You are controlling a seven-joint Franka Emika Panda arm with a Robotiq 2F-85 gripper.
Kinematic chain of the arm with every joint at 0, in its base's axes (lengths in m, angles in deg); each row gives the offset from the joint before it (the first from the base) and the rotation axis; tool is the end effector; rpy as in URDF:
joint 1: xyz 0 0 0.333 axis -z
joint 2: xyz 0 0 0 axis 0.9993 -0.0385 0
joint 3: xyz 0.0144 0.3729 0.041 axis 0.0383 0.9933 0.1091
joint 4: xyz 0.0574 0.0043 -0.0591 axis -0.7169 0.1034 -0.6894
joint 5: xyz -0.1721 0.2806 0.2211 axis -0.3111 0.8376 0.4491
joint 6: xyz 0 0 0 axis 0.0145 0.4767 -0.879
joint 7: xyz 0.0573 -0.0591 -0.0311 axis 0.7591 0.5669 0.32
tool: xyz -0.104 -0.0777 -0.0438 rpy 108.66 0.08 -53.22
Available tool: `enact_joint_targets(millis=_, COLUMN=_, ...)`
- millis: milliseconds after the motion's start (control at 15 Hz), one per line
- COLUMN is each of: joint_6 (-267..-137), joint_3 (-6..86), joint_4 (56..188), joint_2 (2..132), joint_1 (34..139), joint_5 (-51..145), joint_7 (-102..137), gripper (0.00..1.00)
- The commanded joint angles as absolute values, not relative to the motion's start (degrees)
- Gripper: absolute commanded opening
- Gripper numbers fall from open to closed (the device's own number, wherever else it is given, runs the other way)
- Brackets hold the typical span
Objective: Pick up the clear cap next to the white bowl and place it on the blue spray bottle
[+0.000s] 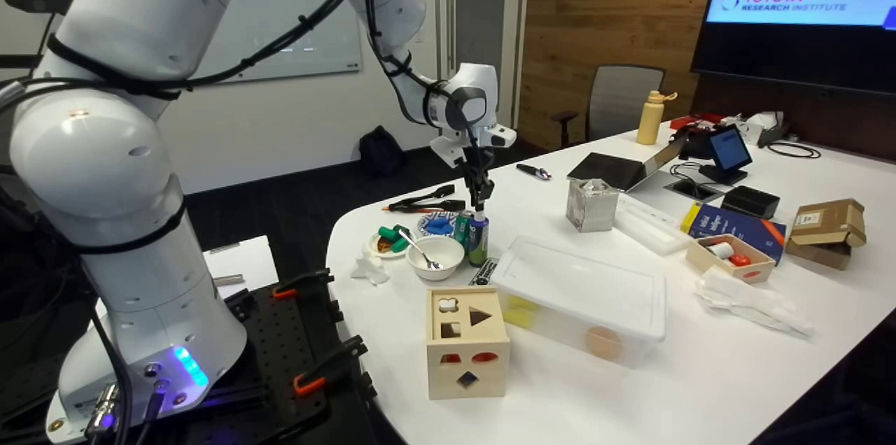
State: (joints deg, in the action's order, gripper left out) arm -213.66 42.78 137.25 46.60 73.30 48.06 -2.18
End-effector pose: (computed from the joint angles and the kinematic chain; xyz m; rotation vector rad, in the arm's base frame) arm 0.6566 0.1567 0.1788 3.1116 -0.2434 0.0510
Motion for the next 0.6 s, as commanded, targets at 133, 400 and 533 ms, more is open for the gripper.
enact_joint_targets(millis=133, joint_6=-210.34, joint_3=44.98, joint_4=134.77, joint_2=43.64, joint_1=75.36, joint_5=50.88, joint_7=0.43, gripper=0.06)
enact_joint_targets(millis=400, joint_6=-209.49, joint_3=45.18, joint_4=133.99, joint_2=43.36, joint_1=75.62, joint_5=51.39, joint_7=0.34, gripper=0.50)
enact_joint_targets(millis=533, joint_6=-208.96, joint_3=45.00, joint_4=133.87, joint_2=43.15, joint_1=75.35, joint_5=51.21, joint_7=-0.01, gripper=0.58)
